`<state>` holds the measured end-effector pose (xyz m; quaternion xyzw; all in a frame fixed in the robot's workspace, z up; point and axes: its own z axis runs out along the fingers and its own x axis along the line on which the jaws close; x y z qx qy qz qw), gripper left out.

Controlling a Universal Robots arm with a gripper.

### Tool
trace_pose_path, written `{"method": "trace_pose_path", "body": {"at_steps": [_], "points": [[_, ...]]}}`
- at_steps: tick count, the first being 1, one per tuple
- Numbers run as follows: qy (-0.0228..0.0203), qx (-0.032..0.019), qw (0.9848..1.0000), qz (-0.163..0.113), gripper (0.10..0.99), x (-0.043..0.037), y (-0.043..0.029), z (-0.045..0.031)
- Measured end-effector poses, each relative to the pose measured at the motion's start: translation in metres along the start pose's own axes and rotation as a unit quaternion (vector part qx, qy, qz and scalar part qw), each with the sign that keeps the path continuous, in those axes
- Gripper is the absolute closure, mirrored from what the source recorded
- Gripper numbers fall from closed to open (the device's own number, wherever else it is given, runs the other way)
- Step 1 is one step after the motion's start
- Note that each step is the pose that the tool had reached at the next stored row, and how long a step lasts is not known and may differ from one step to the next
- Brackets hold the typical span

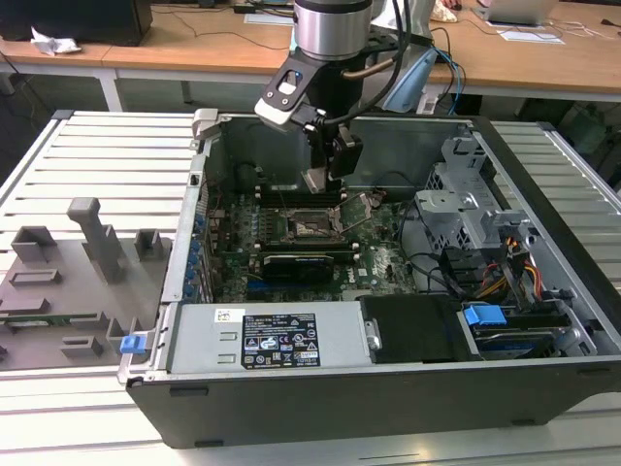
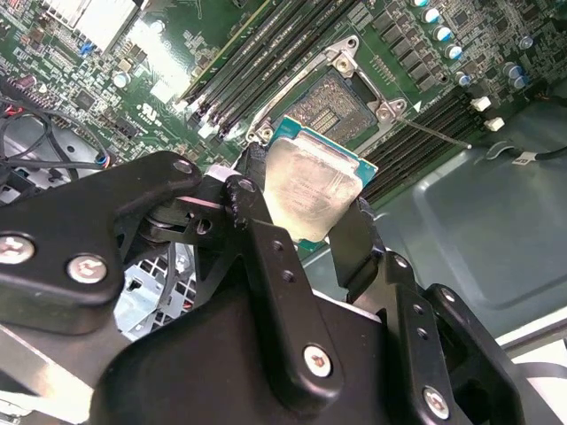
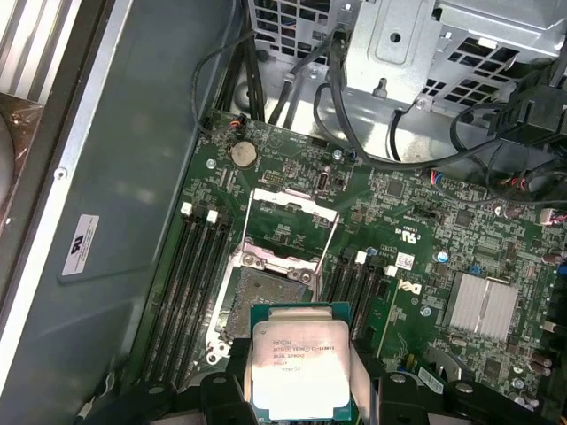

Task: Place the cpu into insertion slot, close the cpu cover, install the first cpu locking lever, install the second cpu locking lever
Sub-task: 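Place the cpu into insertion slot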

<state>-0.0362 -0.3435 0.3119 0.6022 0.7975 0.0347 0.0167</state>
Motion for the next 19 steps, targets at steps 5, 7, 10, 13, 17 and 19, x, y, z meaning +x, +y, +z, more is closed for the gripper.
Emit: {"method": "trace_pose_path", "body": {"at_steps": [5,7,10,13,17,19], "points": [[0.0001,0.0004,1.0,0.0,0.557,0.0,-0.0002,0.0017],[0.0001,0.0004,1.0,0.0,0.557,0.0,-0.0003,0.0033],[0.0001,0.0005,1.0,0.001,0.557,-0.0001,-0.0004,0.0056],[-0.001,0.0003,0.9999,0.016,0.557,-0.0001,-0.0005,0.0076],[-0.0036,-0.0002,0.9987,0.05,0.557,-0.0002,-0.0008,0.011],[-0.0052,-0.0005,0.9974,0.072,0.557,-0.0002,-0.001,0.0131]]}}
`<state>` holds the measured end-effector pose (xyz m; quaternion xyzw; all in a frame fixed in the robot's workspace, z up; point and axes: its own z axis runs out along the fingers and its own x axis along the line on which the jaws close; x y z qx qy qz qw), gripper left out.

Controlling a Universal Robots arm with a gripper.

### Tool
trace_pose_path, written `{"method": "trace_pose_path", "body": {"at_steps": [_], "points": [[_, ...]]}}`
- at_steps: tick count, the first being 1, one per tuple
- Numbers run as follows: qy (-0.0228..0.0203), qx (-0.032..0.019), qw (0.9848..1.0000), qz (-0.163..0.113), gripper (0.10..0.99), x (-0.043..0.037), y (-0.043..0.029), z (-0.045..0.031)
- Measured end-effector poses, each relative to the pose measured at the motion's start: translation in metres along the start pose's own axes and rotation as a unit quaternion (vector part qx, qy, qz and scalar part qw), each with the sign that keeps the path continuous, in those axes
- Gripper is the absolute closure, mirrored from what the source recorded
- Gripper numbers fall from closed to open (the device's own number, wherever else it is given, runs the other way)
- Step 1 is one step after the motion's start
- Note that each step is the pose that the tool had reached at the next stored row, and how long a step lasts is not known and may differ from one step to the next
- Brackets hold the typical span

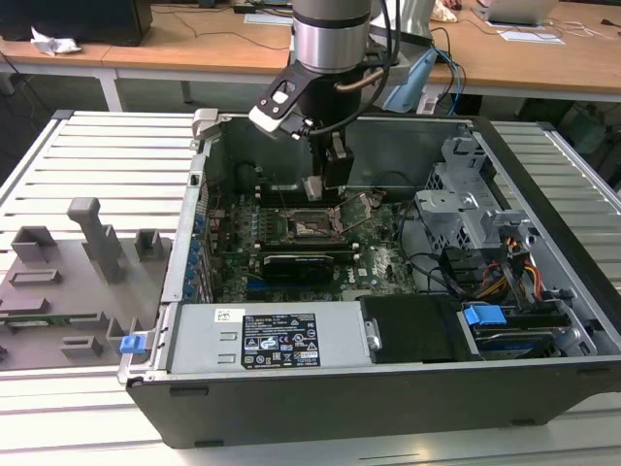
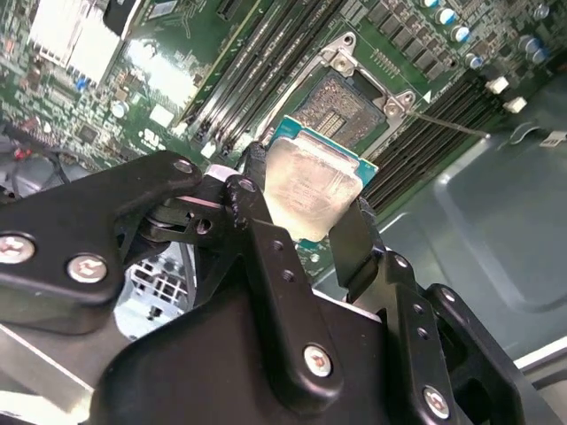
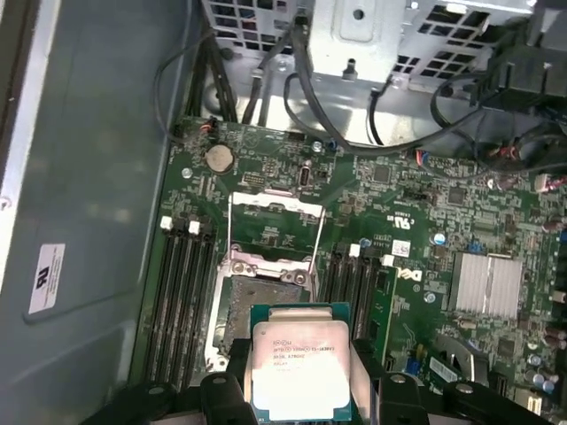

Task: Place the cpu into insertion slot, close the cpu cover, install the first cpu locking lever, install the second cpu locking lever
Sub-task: 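Place the cpu into insertion slot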

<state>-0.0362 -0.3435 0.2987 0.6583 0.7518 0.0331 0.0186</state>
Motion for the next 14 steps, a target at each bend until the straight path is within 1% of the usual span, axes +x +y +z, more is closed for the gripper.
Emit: {"method": "trace_pose_path", "body": {"at_steps": [1,5,14], "points": [[-0.0003,0.0,1.0,0.004,0.557,0.0,-0.0001,0.0011],[-0.0004,0.0,1.0,0.005,0.557,-0.0001,-0.0006,0.0074],[-0.0004,0.0001,1.0,0.006,0.557,-0.0002,-0.0011,0.0142]]}}
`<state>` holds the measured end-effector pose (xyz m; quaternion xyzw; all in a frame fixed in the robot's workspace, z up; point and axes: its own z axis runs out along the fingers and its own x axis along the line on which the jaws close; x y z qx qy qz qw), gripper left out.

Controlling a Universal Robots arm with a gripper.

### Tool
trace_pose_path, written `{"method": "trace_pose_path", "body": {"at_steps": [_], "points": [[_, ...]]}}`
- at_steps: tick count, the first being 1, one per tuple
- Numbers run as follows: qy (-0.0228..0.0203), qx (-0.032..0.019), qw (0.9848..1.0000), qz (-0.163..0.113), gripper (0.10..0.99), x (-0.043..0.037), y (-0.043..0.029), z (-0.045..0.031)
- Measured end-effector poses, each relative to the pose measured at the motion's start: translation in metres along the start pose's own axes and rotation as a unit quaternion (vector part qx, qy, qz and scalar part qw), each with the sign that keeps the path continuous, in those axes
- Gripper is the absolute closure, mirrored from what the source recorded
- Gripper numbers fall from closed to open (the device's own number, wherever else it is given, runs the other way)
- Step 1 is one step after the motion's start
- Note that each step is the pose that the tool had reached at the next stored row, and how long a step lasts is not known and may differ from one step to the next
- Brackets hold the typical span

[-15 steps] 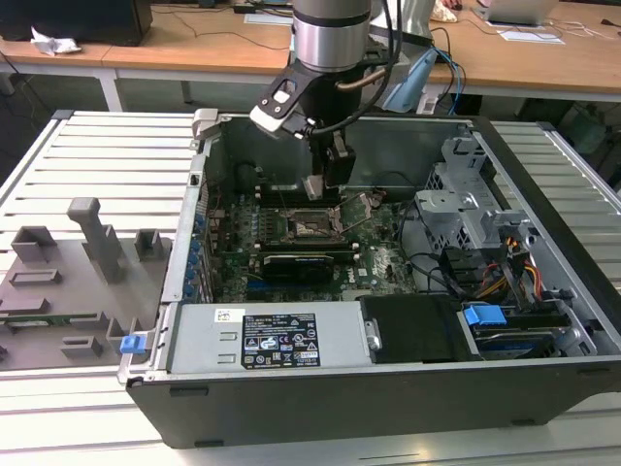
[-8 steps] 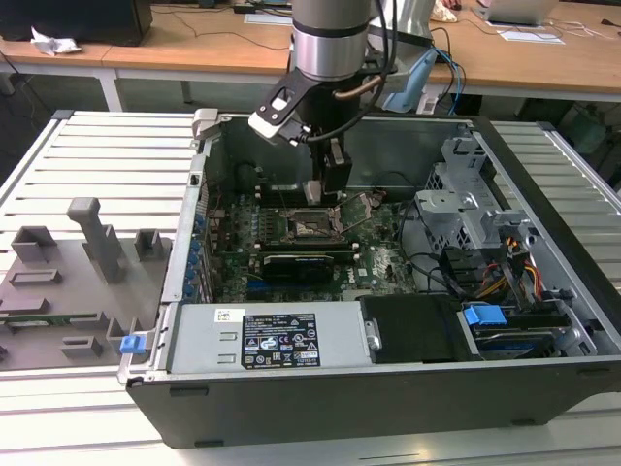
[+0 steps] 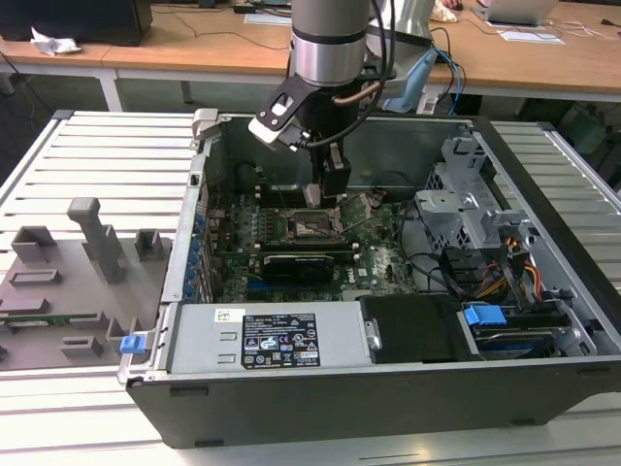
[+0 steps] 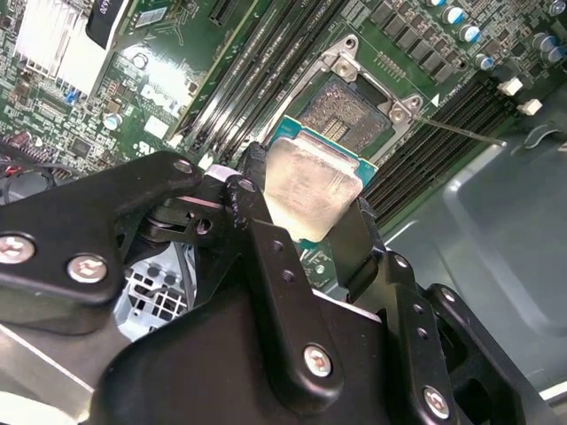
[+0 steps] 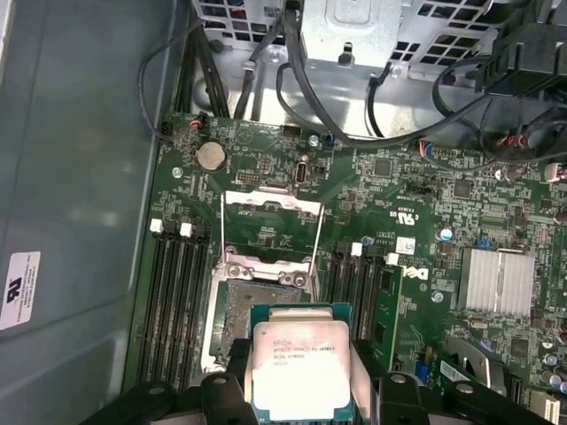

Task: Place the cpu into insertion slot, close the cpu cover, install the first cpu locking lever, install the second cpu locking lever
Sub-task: 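Place the cpu into insertion slot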

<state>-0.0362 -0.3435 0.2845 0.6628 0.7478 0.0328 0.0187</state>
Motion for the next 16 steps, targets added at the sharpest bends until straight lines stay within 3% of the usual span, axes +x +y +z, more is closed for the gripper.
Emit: {"method": "trace_pose_path", "body": {"at_steps": [16], "points": [[-0.0001,0.0004,1.0,0.003,0.557,-0.0001,-0.0007,0.0093]]}}
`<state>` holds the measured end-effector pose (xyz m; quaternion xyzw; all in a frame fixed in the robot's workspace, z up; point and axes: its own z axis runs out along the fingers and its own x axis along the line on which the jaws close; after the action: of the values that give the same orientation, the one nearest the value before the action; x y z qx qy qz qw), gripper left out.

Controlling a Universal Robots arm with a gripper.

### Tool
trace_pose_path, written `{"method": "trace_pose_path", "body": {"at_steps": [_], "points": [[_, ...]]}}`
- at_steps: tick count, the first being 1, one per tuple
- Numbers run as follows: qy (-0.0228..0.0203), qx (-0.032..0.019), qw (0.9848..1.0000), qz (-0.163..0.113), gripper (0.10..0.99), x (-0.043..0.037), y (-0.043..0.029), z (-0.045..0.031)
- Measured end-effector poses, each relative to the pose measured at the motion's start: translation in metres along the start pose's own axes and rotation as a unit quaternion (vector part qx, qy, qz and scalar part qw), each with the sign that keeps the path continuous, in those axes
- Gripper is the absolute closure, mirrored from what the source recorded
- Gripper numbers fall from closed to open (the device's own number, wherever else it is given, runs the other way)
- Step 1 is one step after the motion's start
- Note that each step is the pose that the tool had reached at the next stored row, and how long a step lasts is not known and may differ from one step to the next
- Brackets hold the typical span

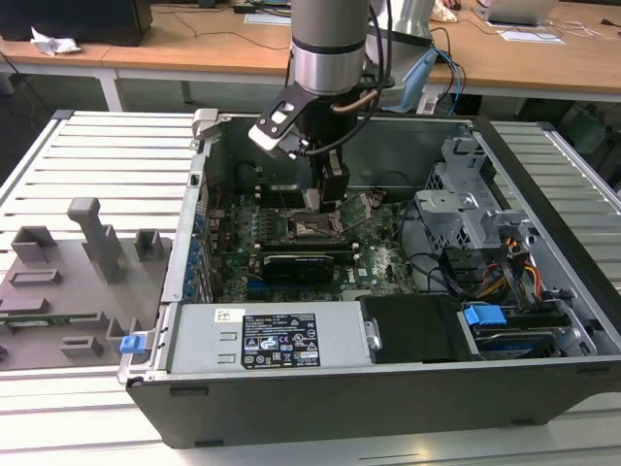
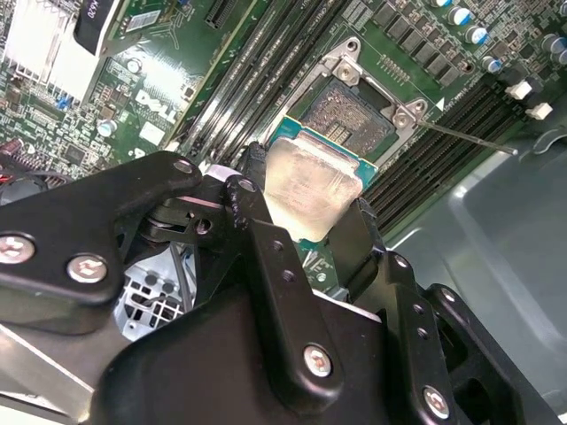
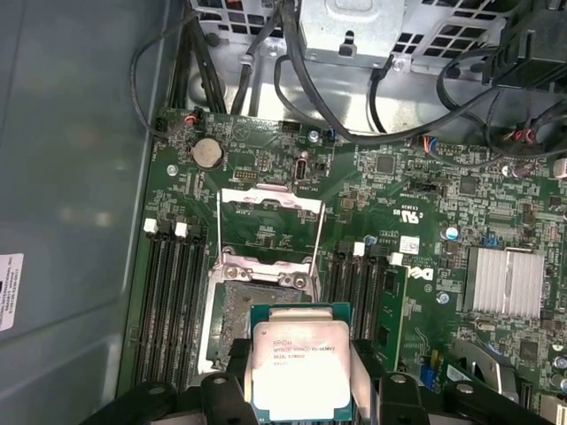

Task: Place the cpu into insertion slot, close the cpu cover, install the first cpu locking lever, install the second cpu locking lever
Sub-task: 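Place the cpu into insertion slot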

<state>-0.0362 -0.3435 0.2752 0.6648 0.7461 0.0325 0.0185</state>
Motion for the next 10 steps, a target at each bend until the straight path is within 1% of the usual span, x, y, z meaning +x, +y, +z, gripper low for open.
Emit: {"method": "trace_pose_path", "body": {"at_steps": [10], "points": [[-0.0001,0.0004,1.0,0.001,0.557,-0.0001,-0.0004,0.0052]]}}
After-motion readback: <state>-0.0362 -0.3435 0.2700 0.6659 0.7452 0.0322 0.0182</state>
